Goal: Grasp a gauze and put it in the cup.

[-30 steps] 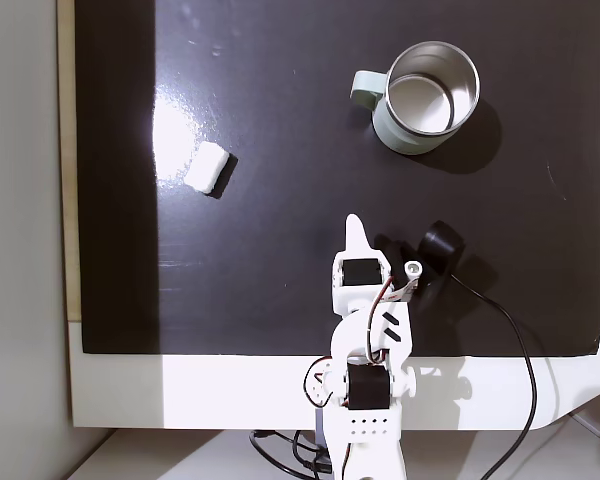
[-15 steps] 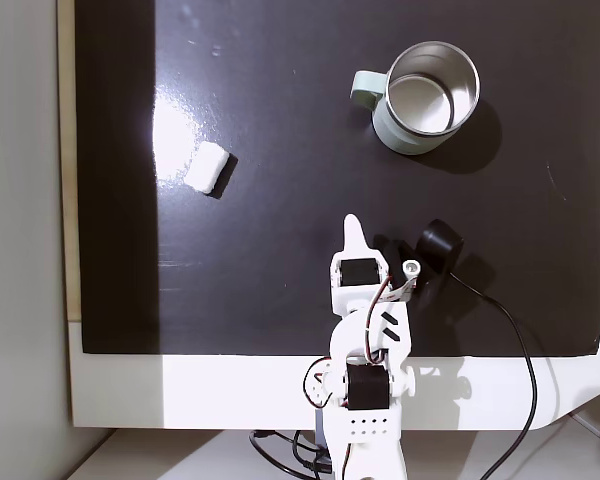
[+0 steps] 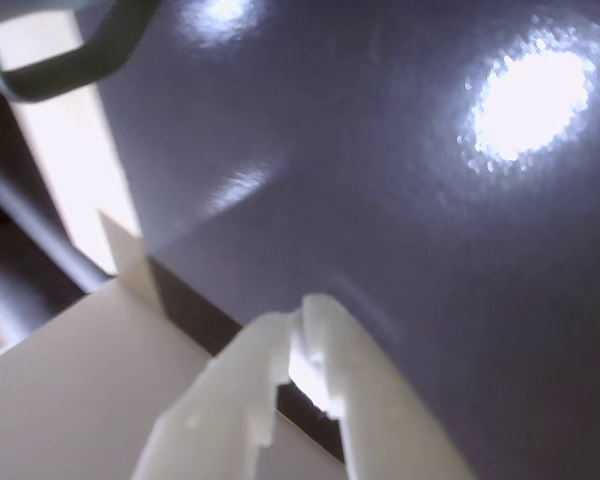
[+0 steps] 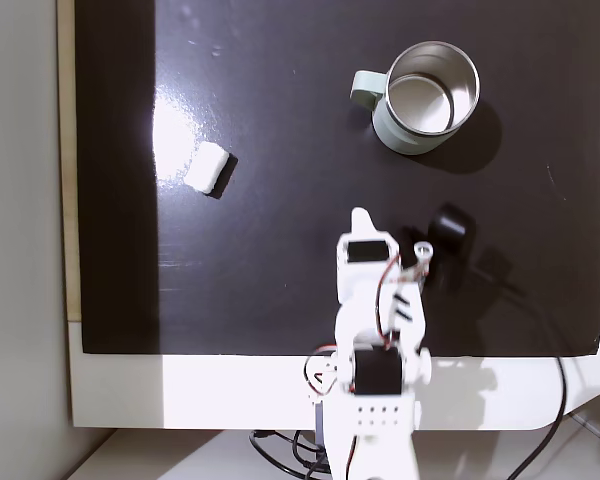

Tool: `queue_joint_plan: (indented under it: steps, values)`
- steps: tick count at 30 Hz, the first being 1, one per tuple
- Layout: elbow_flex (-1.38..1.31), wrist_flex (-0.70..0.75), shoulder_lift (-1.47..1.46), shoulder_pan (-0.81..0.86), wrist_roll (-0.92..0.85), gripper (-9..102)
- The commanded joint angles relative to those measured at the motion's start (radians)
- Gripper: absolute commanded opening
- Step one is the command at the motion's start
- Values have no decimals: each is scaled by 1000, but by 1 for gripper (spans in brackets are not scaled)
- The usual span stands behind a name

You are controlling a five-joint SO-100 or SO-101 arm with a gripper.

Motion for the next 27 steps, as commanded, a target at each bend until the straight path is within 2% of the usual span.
queue_joint_plan:
  steps: [1,8,12,17,22,27]
  values:
    - [-387,104,-311,-34,-5,0]
    - [-897,324,-749,-143,-115,0]
    - [-1253,577,-1028,-195,-160,0]
    - [-1718,868,-1384,-242,-169,6]
    - [-1922,907,-1503,-304,-199,19]
    - [-1983,910,-1597,-408,-238,21]
